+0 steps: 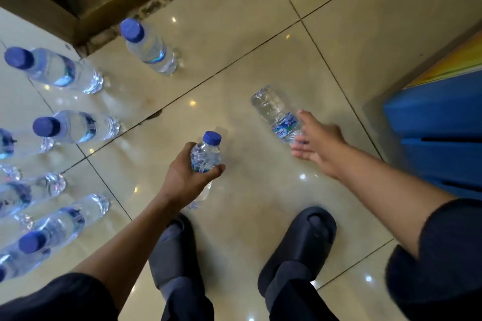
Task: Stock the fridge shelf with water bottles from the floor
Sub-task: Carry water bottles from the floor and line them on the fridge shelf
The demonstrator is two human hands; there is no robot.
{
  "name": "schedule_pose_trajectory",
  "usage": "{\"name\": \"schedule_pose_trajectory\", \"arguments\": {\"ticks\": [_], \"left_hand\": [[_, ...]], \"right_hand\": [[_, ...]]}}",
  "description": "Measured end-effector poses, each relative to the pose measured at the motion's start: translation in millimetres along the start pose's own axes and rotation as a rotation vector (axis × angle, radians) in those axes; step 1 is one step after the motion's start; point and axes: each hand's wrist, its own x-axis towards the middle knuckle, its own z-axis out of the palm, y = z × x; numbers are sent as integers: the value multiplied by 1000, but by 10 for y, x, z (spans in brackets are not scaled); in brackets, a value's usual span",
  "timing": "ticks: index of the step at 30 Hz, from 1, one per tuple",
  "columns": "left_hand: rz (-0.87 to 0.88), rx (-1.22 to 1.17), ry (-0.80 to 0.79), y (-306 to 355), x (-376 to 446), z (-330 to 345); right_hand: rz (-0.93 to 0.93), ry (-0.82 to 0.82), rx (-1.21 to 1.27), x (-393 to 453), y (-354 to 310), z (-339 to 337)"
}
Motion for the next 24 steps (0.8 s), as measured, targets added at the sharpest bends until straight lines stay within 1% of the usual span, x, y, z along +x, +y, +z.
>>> {"name": "schedule_pose_trajectory", "arguments": {"ticks": [1,3,6,9,12,16,21,24], "left_hand": [[6,-13,-6,58,-11,-9],[23,-28,-9,160,-8,-31],[50,-38,-11,257,47,-59],[76,-46,-20,318,157,-73],[88,-62,-17,332,243,-78],[90,-62,-19,301,296,-103],[61,-53,-14,242,326,-153],[37,-50,-4,213,351,-178]], "right_hand": [[105,-23,114,-23,38,66],[259,-73,321,-24,101,203],[412,-142,562,61,116,424],[488,-124,736,213,49,603],[488,-74,809,357,-6,702],[388,27,732,451,35,726],[184,274,425,544,43,608],[79,327,291,606,19,576]]}}
